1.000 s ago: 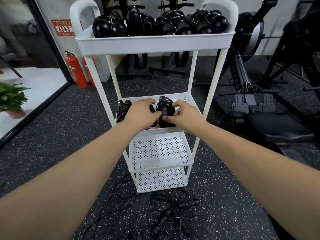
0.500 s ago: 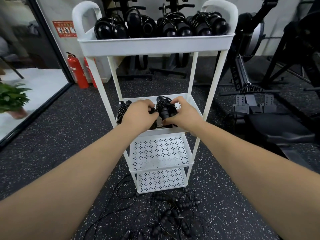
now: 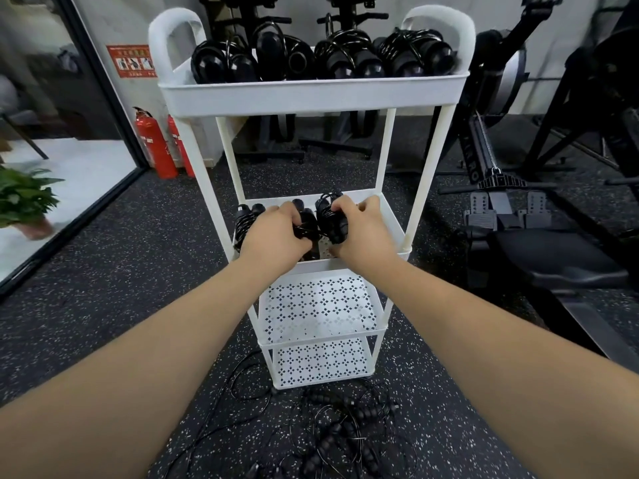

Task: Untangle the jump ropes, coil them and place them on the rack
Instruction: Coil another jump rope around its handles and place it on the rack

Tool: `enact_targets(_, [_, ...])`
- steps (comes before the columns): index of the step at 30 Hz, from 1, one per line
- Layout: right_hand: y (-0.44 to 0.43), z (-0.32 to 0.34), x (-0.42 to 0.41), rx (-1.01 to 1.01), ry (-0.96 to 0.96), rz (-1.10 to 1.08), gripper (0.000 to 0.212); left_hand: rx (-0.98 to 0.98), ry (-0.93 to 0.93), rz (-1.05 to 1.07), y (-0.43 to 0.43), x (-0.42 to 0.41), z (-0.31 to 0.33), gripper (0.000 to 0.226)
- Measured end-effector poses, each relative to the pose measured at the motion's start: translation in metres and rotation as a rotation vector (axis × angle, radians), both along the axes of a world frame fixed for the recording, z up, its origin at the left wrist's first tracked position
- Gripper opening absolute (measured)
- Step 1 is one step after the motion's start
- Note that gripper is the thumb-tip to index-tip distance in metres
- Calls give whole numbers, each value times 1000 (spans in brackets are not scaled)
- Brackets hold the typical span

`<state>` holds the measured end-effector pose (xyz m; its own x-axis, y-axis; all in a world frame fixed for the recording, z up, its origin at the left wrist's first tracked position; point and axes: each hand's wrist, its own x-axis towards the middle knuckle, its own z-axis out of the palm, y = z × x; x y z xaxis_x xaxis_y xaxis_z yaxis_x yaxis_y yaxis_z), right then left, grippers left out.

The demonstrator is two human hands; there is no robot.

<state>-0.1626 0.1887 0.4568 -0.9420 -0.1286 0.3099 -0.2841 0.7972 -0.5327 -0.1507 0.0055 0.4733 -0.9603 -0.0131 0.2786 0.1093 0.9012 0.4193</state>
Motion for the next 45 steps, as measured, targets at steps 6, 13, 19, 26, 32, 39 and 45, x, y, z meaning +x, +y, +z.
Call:
enact_targets(6, [-10, -1, 3, 224, 216, 15, 90, 162, -3, 69, 10, -2, 2, 26])
enact_targets(13, [-14, -7, 1, 209, 187, -40, 44, -57, -39, -49, 9, -4, 5, 38])
enact_targets(19, [-11, 10, 4, -58, 36, 134, 22, -28, -50, -54, -1, -1, 1, 41])
enact_targets(26, [5, 4, -6, -255, -83, -110, 67, 1, 37, -56, 7, 7, -7, 40])
enact_targets(32, [6, 9, -12, -138, -188, -11, 56, -6, -63, -81, -2, 0, 4, 36])
enact_targets(39, [-11, 8, -12, 258, -81, -21, 41, -29, -92, -8, 2, -2, 13, 25])
enact_targets(45, [-7, 5, -6, 224, -30, -37, 56, -254, -121, 71, -1, -2, 17, 41])
